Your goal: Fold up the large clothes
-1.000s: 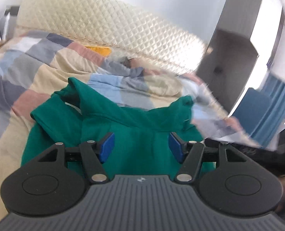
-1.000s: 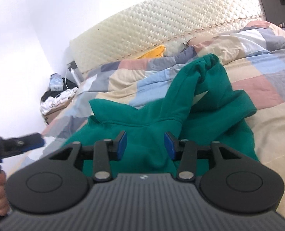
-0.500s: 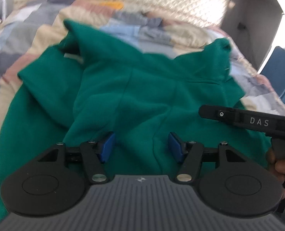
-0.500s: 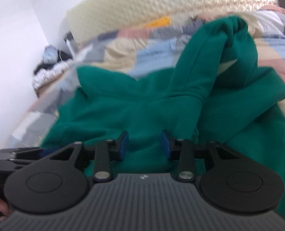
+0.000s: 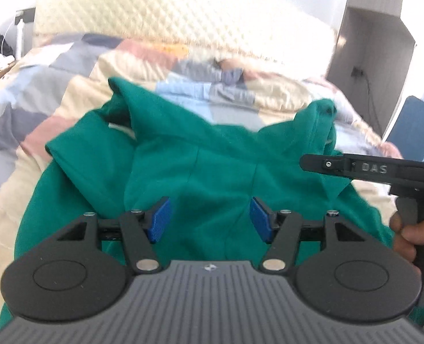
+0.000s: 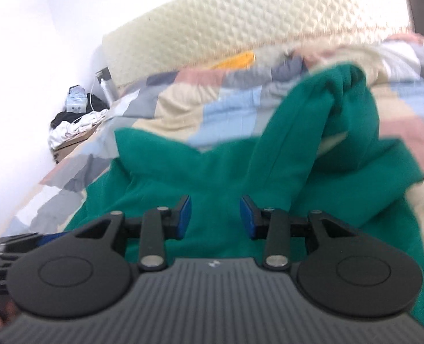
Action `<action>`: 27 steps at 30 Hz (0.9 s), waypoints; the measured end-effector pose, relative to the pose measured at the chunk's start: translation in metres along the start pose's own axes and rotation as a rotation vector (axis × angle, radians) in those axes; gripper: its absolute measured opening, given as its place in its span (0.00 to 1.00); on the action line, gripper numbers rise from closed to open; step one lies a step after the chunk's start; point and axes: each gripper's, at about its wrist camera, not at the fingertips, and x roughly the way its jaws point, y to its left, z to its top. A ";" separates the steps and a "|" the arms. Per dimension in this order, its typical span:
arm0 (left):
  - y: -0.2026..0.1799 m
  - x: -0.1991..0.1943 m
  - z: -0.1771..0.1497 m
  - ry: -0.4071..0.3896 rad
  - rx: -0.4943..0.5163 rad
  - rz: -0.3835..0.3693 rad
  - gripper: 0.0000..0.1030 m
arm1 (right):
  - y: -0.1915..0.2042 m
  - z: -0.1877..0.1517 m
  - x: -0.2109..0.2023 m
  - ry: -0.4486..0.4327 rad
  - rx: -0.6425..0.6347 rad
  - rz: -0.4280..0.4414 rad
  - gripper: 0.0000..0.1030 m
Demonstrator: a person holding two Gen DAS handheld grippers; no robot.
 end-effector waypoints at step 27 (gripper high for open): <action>0.007 0.012 -0.008 0.096 -0.021 0.030 0.65 | -0.055 -0.018 -0.008 0.105 0.242 -0.115 0.33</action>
